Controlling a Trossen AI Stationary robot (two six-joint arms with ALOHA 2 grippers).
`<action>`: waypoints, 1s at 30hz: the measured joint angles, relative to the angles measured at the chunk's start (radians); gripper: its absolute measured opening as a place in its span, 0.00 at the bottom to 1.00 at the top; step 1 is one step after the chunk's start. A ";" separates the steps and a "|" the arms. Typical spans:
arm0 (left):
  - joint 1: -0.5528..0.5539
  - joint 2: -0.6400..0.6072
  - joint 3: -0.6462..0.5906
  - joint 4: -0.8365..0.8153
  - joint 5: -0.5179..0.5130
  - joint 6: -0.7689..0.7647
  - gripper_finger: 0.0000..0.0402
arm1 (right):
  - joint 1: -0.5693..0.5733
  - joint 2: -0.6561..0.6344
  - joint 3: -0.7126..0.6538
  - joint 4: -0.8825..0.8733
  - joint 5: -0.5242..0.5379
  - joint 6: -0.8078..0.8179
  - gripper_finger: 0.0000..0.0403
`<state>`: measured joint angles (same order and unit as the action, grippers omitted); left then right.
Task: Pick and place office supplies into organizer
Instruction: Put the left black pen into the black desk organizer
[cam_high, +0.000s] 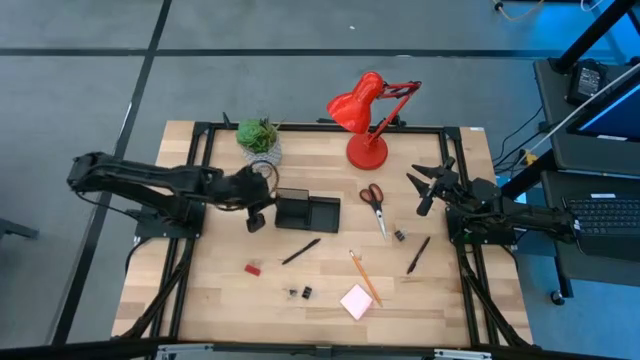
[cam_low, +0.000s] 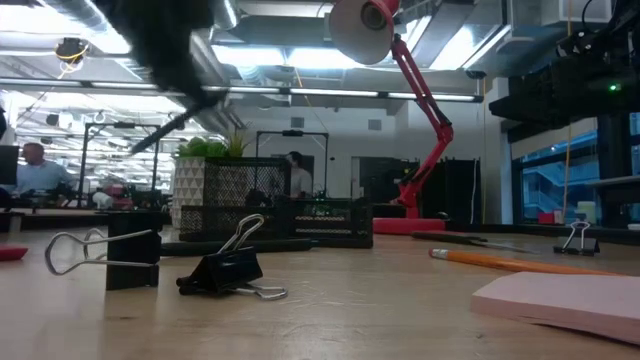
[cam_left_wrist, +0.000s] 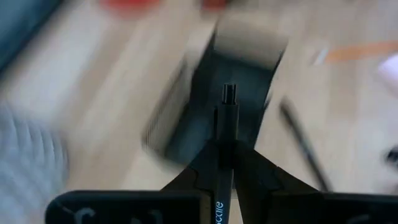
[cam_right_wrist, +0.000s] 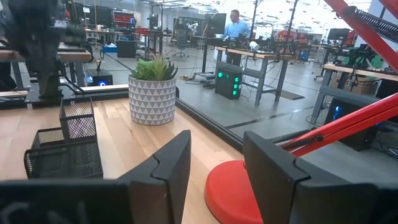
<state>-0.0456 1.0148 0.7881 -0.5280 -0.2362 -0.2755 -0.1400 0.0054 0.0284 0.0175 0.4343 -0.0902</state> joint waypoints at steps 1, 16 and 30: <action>0.000 -0.017 0.000 0.053 -0.001 0.051 0.07 | 0.000 0.000 0.000 0.000 0.000 0.000 0.37; 0.127 0.116 0.002 0.438 0.225 0.436 0.07 | 0.000 0.000 0.000 0.000 0.000 0.009 0.37; 0.227 0.331 0.002 0.494 0.326 0.365 0.07 | 0.000 0.000 0.000 0.000 0.000 0.011 0.37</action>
<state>0.1814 1.3457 0.7898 -0.0344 0.0902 0.0894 -0.1399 0.0052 0.0284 0.0174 0.4343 -0.0796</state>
